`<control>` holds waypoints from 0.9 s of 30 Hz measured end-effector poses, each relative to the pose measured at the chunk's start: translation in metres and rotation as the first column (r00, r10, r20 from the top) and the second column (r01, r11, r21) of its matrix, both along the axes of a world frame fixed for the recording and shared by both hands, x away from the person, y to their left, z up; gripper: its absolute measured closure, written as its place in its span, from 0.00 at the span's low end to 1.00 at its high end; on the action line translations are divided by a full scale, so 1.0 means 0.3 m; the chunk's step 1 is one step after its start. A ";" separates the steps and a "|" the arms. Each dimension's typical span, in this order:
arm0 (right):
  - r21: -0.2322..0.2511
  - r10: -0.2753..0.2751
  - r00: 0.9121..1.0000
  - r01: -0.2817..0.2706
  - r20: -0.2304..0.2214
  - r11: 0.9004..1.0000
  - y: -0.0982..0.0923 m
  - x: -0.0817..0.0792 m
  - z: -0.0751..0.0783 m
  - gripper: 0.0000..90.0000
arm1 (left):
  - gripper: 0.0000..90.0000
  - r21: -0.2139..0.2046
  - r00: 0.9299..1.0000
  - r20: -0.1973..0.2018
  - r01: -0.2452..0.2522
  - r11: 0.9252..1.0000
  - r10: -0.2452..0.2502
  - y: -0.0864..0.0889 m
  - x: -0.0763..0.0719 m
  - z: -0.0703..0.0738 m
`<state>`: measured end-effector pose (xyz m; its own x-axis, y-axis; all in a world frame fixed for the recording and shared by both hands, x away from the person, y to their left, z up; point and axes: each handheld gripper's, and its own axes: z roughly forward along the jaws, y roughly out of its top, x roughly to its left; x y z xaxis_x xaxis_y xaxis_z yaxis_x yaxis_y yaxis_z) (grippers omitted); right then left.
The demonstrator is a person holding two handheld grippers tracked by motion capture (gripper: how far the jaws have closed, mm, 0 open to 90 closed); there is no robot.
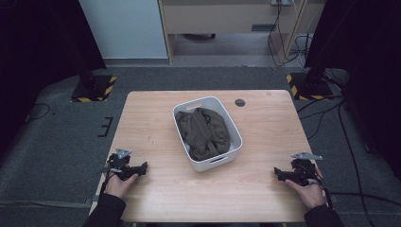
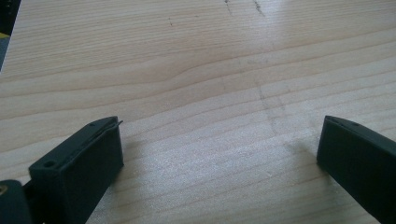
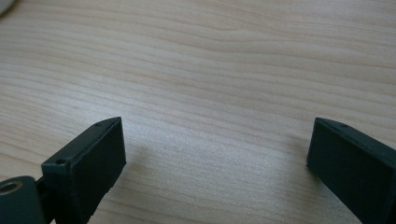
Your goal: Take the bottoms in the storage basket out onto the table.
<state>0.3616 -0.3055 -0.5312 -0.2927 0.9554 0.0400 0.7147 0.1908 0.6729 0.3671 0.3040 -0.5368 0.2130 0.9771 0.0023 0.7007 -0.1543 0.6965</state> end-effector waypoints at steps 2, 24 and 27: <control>0.013 0.010 1.000 -0.010 0.011 1.000 -0.002 -0.001 0.013 0.06 | 0.00 0.000 1.000 0.000 -0.001 1.000 0.001 0.000 0.000 0.000; 0.106 0.036 0.981 -0.057 0.192 0.993 0.057 -0.025 0.177 0.09 | 0.00 0.002 1.000 0.000 -0.003 1.000 0.003 -0.003 -0.004 0.000; 0.114 0.036 0.976 -0.061 0.214 0.992 0.064 -0.028 0.198 0.09 | 0.00 0.003 1.000 -0.001 -0.003 1.000 0.003 -0.003 -0.004 0.000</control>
<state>0.3531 -0.2864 -0.4719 -0.3525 0.9319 0.0853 0.5464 0.1310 0.8272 0.3660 0.3031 -0.5367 0.2096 0.9778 0.0047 0.7020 -0.1538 0.6954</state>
